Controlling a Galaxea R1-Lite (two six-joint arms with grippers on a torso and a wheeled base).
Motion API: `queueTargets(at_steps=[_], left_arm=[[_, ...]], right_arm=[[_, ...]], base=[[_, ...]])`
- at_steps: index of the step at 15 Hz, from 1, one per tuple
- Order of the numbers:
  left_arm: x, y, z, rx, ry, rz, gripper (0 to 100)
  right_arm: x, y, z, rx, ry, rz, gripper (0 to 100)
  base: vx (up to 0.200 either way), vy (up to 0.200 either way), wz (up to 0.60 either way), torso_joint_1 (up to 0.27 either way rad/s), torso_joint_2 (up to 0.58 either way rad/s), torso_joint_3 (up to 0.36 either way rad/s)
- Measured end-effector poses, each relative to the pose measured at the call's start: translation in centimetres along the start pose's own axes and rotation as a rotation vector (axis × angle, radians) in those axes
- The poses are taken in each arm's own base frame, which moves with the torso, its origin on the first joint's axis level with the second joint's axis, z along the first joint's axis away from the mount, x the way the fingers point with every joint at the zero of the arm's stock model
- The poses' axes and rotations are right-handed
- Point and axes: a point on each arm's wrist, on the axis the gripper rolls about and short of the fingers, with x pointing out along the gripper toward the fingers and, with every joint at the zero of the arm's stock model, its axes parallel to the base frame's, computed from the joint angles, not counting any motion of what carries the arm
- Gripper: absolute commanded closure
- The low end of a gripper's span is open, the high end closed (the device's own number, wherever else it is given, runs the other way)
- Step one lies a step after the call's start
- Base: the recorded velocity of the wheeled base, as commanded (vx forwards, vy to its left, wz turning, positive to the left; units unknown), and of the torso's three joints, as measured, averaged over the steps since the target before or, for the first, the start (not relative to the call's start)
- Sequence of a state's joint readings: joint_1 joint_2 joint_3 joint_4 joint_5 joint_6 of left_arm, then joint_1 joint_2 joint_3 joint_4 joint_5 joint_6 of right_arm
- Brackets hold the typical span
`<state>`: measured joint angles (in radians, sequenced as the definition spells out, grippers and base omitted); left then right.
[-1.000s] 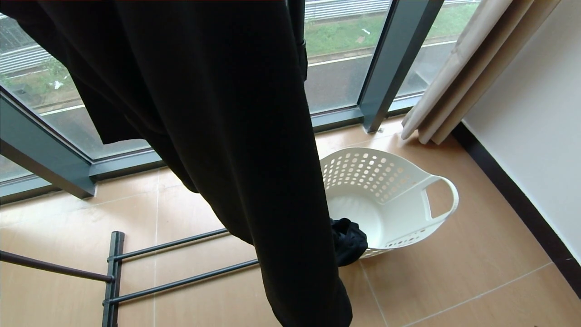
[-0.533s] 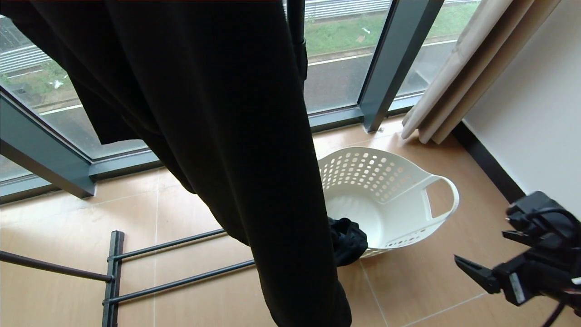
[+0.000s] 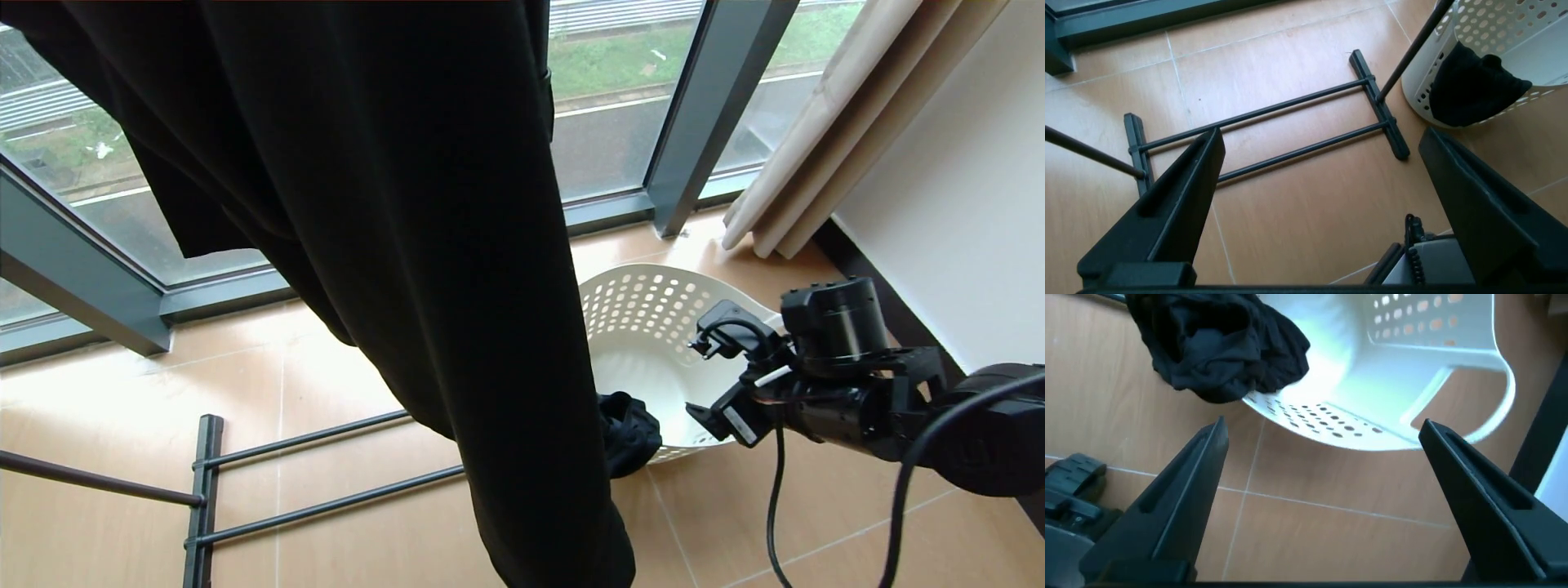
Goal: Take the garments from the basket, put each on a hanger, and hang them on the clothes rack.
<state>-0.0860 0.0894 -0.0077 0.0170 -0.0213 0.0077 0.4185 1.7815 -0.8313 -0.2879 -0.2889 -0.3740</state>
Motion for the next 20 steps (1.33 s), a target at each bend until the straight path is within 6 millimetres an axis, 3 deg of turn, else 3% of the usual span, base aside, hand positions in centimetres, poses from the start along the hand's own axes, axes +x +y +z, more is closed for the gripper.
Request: queueTargets(at_steps=[4, 12, 20], left_arm=[[0.0, 0.0, 0.0, 0.0, 0.0, 0.0, 0], [0.0, 0.0, 0.0, 0.001, 0.0, 0.0, 0], [0.0, 0.0, 0.0, 0.002, 0.0, 0.0, 0]], right_arm=[[4.2, 0.5, 2.0, -0.065, -0.001, 0.0, 0], [11.6, 3.0, 2.2, -0.144, 0.057, 0.034, 0], [16.5, 3.8, 2.0, -0.123, 0.072, 0.026, 0]], base=[[0.0, 0.0, 0.0, 0.0, 0.0, 0.0], [0.0, 0.0, 0.0, 0.0, 0.0, 0.0], [0.0, 0.0, 0.0, 0.0, 0.0, 0.0]])
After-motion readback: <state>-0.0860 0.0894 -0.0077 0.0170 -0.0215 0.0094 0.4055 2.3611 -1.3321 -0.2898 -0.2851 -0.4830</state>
